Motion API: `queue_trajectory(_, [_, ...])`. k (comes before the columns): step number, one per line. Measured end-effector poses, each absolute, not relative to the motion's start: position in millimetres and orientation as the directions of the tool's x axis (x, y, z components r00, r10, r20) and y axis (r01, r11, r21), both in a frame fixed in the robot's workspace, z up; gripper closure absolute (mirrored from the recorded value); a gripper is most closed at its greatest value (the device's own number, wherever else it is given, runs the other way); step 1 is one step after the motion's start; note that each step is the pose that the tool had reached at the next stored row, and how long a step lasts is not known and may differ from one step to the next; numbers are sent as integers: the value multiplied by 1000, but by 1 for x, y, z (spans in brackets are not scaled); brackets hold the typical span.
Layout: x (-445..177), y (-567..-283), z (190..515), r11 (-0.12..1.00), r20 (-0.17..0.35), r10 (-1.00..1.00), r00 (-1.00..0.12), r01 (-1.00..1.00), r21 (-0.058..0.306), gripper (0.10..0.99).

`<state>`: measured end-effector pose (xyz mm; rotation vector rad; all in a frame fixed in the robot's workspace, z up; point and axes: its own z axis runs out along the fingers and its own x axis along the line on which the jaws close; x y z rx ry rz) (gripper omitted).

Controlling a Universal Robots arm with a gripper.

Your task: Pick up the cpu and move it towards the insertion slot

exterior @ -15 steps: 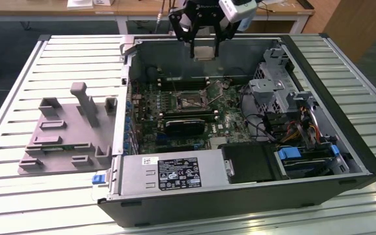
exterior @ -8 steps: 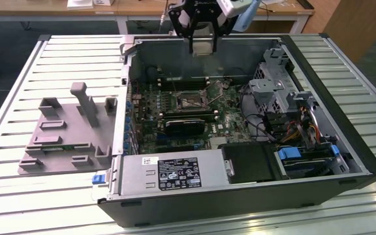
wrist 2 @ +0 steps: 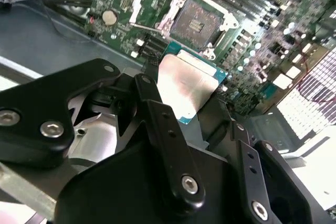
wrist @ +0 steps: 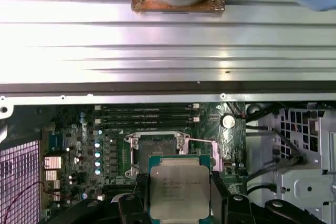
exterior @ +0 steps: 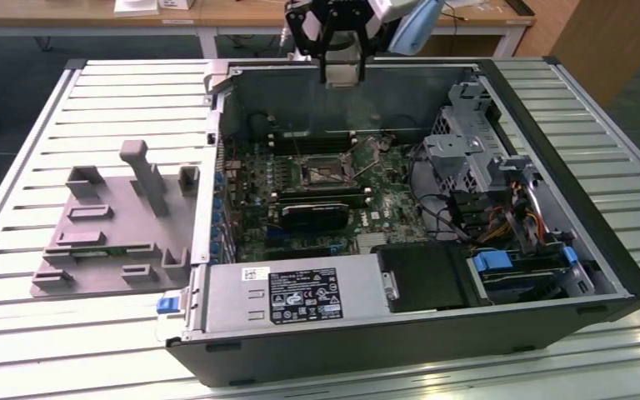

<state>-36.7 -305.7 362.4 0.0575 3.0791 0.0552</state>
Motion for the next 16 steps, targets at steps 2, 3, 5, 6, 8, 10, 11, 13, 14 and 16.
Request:
queue_trajectory(2, [-37,-302,362,999,-61,36,-997,34,37,545])
queue_trajectory(3, [-37,-301,361,999,-61,36,-998,33,37,545])
queue_trajectory(5, [-37,-301,361,999,-61,35,-998,33,37,545])
queue_trajectory(6, [-37,-300,361,999,-61,35,-998,33,37,545])
queue_trajectory(8, [-37,-300,360,999,-61,35,-998,32,37,545])
queue_trajectory(10, [-38,-299,360,999,-61,34,-998,32,37,545])
queue_trajectory(11, [-38,-299,360,999,-61,34,-998,32,37,545])
queue_trajectory(13, [-38,-299,360,999,-61,34,-998,32,37,545])
queue_trajectory(14, [-38,-299,360,999,-61,34,-998,32,37,545])
queue_trajectory(16, [-38,-299,360,999,-61,34,-998,32,37,545])
